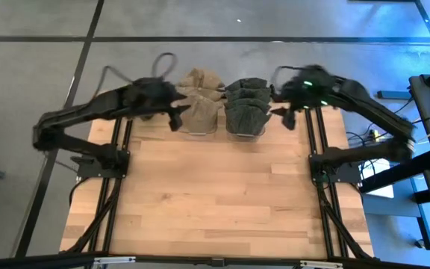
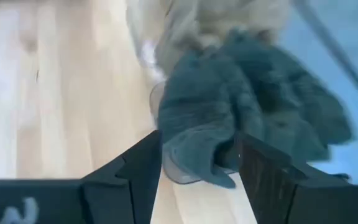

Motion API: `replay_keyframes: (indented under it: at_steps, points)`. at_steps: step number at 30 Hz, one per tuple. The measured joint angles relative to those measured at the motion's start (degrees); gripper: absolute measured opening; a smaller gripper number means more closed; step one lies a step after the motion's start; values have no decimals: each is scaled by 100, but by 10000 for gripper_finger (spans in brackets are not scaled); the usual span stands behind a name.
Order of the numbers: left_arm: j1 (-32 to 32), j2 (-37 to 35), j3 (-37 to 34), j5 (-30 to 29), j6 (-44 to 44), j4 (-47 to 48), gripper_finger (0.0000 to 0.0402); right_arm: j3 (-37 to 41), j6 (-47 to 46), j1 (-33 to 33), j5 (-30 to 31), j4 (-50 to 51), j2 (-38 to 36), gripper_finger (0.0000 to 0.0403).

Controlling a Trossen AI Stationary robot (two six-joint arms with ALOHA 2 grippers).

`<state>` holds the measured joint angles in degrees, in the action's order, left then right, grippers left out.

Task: Pick & Place hat
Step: Return to Home Position

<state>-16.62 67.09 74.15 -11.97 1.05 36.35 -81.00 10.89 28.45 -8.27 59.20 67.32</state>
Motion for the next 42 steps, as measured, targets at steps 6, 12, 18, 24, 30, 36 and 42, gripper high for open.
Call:
replay_keyframes:
  at_steps: [6, 12, 18, 24, 30, 36, 42]
  points:
    - [-194, -1517, -1903, 349, -182, -2055, 165, 1549, -621, -78, 190, -1314, -1992, 202]
    - [-310, -2576, -3192, 416, -384, -2916, 162, 2985, -1044, -100, 386, -2258, -3338, 202]
    - [-553, -3397, -3807, 422, -1026, -2896, 166, 4068, -1734, -101, 537, -2575, -4215, 202]
    - [-562, -4032, -4564, 352, -1498, -2915, 163, 5198, -2010, -101, 92, -3837, -4942, 202]
    - [-562, -4585, -5388, 197, -1732, -3398, 166, 6111, -2019, -101, 64, -4884, -5544, 202]
    - [-562, -5149, -5963, -211, -1835, -3620, 162, 6801, -2144, -101, 67, -5600, -6098, 202]
    - [-562, -5711, -6510, -581, -1850, -3642, 165, 7156, -2285, -101, 70, -5679, -6603, 202]
